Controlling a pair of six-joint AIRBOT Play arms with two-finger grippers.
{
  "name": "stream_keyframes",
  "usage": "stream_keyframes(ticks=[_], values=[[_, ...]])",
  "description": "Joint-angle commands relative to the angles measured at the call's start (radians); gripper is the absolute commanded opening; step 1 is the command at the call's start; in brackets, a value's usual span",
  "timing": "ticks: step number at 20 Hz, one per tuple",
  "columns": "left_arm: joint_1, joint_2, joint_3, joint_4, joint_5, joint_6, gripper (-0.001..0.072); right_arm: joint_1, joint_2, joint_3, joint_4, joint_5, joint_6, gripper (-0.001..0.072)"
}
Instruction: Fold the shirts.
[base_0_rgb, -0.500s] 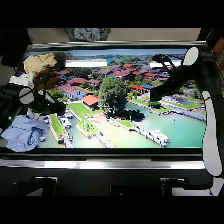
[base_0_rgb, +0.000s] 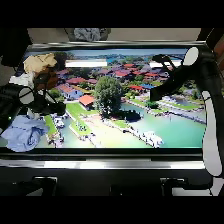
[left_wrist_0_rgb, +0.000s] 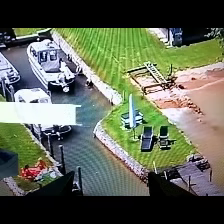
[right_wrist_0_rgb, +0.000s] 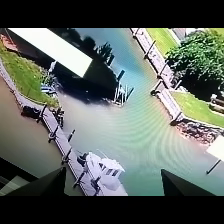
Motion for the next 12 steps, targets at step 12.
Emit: stream_keyframes(ticks=[12], values=[[0.000,-0.014,-0.010,-0.045,0.153,-0.008,0.0532,0.001,-0.001,0.001,-0.045,-0.135,-0.038,0.0666]])
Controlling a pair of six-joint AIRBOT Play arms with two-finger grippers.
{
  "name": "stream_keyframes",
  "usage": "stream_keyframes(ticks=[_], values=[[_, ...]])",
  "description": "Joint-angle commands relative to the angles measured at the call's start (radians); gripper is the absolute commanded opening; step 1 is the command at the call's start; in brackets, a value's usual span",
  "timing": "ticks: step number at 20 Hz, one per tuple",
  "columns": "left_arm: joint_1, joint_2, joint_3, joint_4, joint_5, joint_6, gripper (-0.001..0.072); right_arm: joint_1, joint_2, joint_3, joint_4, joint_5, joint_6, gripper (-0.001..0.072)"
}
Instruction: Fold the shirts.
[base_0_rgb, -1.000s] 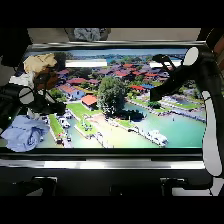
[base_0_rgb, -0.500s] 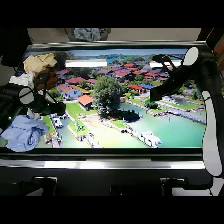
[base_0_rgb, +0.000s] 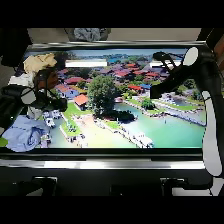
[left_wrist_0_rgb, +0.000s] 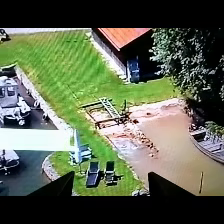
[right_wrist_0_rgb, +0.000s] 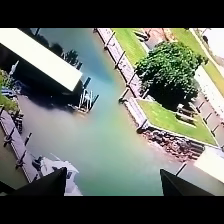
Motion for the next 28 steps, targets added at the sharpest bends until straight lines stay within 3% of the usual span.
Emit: stream_keyframes(ticks=[1,2,3,5,6,8,10,15,21,22,23,24,28], values=[[0.000,-0.002,0.000,-0.010,0.064,0.021,0.0539,0.001,-0.001,0.001,-0.043,-0.098,-0.012,0.0666],[0.010,-0.002,0.018,0.039,0.093,0.049,0.0692,0.001,-0.001,0.001,-0.049,-0.144,-0.012,0.0666],[0.040,-0.002,0.068,0.123,0.044,0.044,0.0720,0.001,0.000,0.001,-0.048,-0.159,-0.018,0.0667],[0.195,-0.002,0.188,0.264,-0.139,0.010,0.0720,0.001,-0.001,0.001,-0.050,-0.133,-0.058,0.0695],[0.314,-0.002,0.215,0.246,-0.180,0.006,0.0720,0.001,-0.003,0.001,-0.049,-0.103,-0.066,0.0697],[0.570,-0.005,0.166,0.070,-0.192,0.000,0.0720,0.001,-0.016,0.001,-0.042,-0.051,-0.069,0.0699],[0.726,-0.010,0.015,-0.014,-0.187,0.000,0.0720,0.001,-0.033,0.001,-0.022,-0.011,-0.073,0.0700],[0.837,-0.037,-0.275,-0.035,0.105,0.007,0.0720,0.001,-0.052,0.001,0.067,0.084,-0.108,0.0701],[0.815,-0.191,-0.277,-0.071,0.139,0.071,0.0717,0.001,-0.052,0.001,0.085,0.141,-0.110,0.0700],[0.809,-0.190,-0.276,-0.074,0.161,0.084,0.0593,0.001,-0.052,0.001,0.085,0.139,-0.110,0.0700],[0.808,-0.187,-0.273,-0.076,0.166,0.102,0.0174,0.001,-0.052,0.001,0.085,0.139,-0.110,0.0699],[0.808,-0.179,-0.267,-0.087,0.163,0.120,0.0044,0.001,-0.052,0.001,0.085,0.139,-0.110,0.0699],[0.784,0.005,-0.227,-0.242,0.144,0.154,0.0040,0.001,-0.051,0.001,0.079,0.135,-0.118,0.0693]])
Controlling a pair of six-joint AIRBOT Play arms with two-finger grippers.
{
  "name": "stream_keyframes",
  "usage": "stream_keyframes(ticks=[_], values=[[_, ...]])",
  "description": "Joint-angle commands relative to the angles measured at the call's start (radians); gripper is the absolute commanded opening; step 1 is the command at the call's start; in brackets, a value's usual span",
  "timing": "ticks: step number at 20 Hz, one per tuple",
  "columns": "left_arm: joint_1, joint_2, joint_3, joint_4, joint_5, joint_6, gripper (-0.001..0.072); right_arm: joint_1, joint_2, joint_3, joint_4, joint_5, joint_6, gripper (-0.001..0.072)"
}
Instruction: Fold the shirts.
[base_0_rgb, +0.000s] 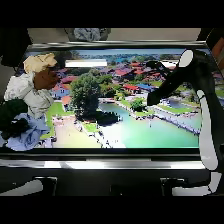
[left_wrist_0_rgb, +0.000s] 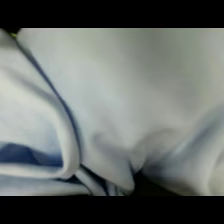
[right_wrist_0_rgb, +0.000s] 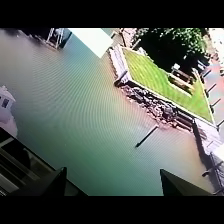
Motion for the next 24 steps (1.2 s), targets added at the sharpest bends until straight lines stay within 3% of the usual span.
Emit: stream_keyframes(ticks=[1,5,9,11,14,17,20,21,22,23,24], values=[[-0.033,0.197,0.036,-0.158,0.020,0.036,0.0039,0.000,0.002,0.002,-0.009,0.000,-0.015,0.0692],[-0.217,0.602,0.123,-0.336,0.090,0.036,0.0035,0.000,0.078,0.002,-0.060,-0.078,-0.037,0.0670],[-0.552,0.679,0.151,-0.389,0.153,-0.007,0.0035,0.000,0.270,0.002,-0.173,-0.211,-0.024,0.0668],[-0.742,0.586,0.151,-0.389,0.176,0.006,0.0035,0.000,0.367,0.002,-0.261,-0.203,-0.005,0.0668],[-0.988,0.318,0.151,-0.373,0.175,0.096,0.0036,0.000,0.458,0.002,-0.309,-0.127,-0.003,0.0669],[-1.095,0.020,0.158,-0.367,0.168,0.114,0.0038,0.000,0.463,-0.002,-0.294,0.031,-0.003,0.0692],[-1.148,-0.193,0.216,-0.367,0.067,0.109,0.0043,0.000,0.446,-0.072,-0.293,0.032,-0.003,0.0692],[-1.147,-0.226,0.255,-0.367,0.013,0.109,0.0234,0.000,0.432,-0.097,-0.293,0.019,-0.003,0.0692],[-1.136,-0.233,0.306,-0.362,-0.040,0.119,0.0641,0.000,0.417,-0.119,-0.286,0.006,-0.005,0.0692],[-1.115,-0.224,0.365,-0.354,-0.089,0.151,0.0717,0.000,0.398,-0.139,-0.274,-0.010,-0.008,0.0692],[-1.085,-0.203,0.431,-0.322,-0.142,0.173,0.0717,0.000,0.375,-0.151,-0.250,-0.018,-0.009,0.0693]])
